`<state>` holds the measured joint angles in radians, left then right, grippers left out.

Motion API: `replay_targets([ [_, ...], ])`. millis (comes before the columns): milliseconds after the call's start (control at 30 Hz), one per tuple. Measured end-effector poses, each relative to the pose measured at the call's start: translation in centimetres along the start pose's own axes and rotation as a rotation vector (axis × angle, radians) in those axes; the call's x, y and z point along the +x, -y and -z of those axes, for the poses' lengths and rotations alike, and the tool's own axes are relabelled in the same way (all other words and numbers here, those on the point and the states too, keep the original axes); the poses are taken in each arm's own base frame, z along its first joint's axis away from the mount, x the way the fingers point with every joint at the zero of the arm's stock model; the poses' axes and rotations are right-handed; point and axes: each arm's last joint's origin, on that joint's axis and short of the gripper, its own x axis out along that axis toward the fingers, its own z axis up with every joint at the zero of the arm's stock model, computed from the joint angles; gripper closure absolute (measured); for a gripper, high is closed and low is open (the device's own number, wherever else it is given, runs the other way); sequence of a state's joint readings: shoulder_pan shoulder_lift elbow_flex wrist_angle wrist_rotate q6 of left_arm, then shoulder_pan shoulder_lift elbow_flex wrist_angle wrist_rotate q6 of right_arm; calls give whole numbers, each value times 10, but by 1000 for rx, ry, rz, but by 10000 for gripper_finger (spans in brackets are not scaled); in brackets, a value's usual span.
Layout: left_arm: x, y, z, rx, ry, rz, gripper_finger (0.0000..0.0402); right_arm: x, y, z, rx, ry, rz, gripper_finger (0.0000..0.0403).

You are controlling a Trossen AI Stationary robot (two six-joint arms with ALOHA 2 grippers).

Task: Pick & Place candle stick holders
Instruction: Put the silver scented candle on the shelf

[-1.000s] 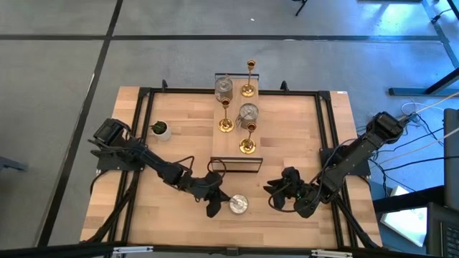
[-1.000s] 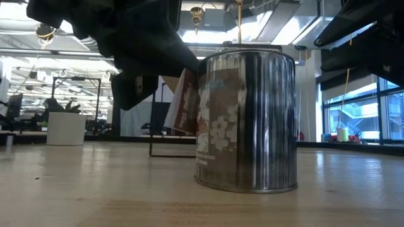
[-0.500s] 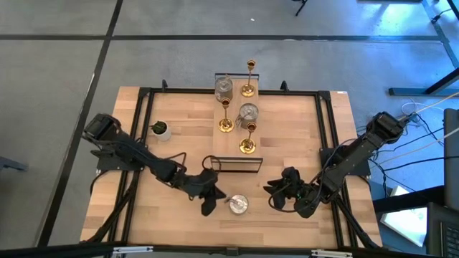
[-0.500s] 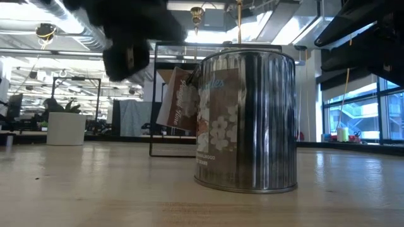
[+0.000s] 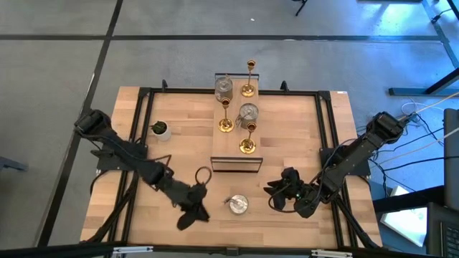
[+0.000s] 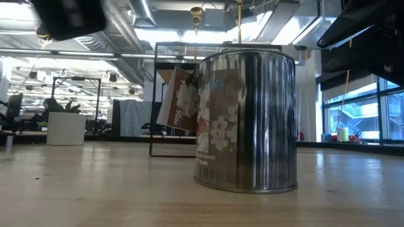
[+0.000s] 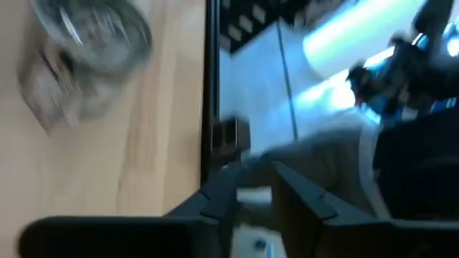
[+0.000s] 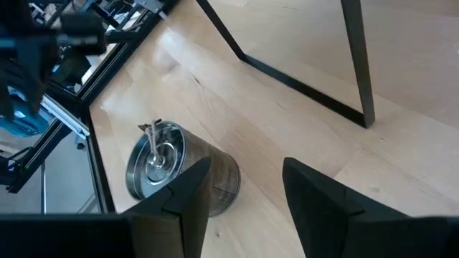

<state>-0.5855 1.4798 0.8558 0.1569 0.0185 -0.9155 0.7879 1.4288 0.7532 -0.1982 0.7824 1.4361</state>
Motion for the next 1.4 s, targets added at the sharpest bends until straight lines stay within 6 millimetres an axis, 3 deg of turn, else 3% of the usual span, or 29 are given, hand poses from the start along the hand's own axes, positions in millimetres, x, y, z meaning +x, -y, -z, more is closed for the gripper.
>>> replay_targets([
  [200,8,3,24,28,-70,-49,233,0,0,0,-11,0,0,228],
  [400,18,0,32,183,58,-172,151,0,0,1,-6,-33,-5,228],
  [600,29,-7,37,280,161,-295,98,0,-1,2,25,-68,-19,228],
  [833,66,-26,52,372,249,-333,61,0,-4,1,50,-64,-43,228],
  [967,82,-31,50,390,289,-344,45,0,-4,1,50,-64,-43,228],
  [1400,69,-20,47,297,54,-329,41,0,-5,1,60,-73,-49,228],
])
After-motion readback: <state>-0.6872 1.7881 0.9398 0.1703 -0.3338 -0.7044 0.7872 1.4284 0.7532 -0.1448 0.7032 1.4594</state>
